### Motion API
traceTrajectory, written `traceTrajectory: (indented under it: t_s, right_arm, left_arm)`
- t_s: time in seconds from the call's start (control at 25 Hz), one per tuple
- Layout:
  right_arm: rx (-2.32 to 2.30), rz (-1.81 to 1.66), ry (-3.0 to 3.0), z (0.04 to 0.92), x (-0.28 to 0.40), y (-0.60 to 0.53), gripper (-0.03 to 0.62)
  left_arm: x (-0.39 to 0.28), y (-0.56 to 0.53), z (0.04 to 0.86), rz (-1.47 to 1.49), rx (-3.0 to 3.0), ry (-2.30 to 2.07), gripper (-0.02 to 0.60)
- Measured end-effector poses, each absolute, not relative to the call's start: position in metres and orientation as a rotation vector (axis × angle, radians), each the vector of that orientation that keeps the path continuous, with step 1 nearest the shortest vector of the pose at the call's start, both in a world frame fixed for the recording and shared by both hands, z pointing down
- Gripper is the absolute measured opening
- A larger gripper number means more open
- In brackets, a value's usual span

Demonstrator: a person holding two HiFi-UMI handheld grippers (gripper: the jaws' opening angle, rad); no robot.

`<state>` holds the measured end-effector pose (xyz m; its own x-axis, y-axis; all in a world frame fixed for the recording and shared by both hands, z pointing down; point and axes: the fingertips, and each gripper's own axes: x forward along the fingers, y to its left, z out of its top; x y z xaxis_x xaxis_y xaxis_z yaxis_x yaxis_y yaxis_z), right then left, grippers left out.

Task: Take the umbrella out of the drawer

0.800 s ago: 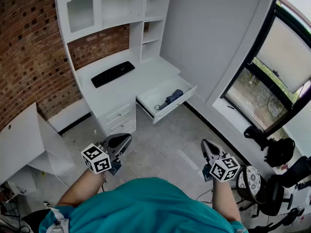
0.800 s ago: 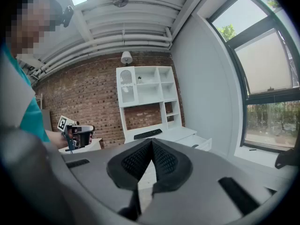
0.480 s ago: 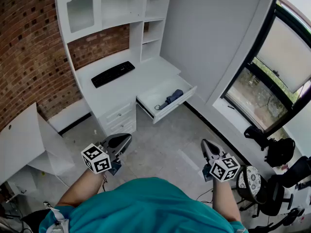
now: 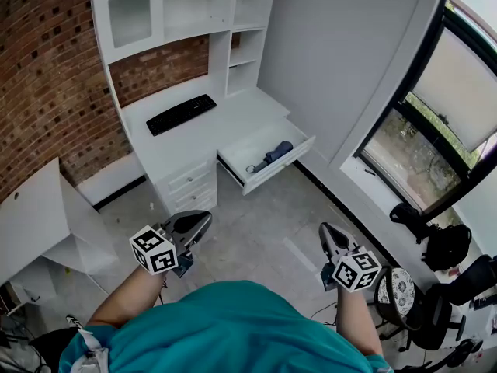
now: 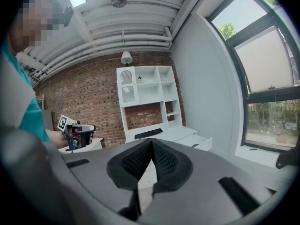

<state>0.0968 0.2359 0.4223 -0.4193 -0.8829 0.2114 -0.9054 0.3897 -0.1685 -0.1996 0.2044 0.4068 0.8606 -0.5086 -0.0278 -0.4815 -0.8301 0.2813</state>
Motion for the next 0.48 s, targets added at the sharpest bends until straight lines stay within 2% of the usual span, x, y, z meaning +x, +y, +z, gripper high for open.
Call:
traceTrajectory:
  t_s: [0.48]
  right_arm:
    - [1.549, 0.355, -2.607, 0.418, 0.164, 0.256, 0.02]
  left_arm:
    - [-0.122, 0.238, 0.403, -0.152, 2.765, -0.822, 0.014]
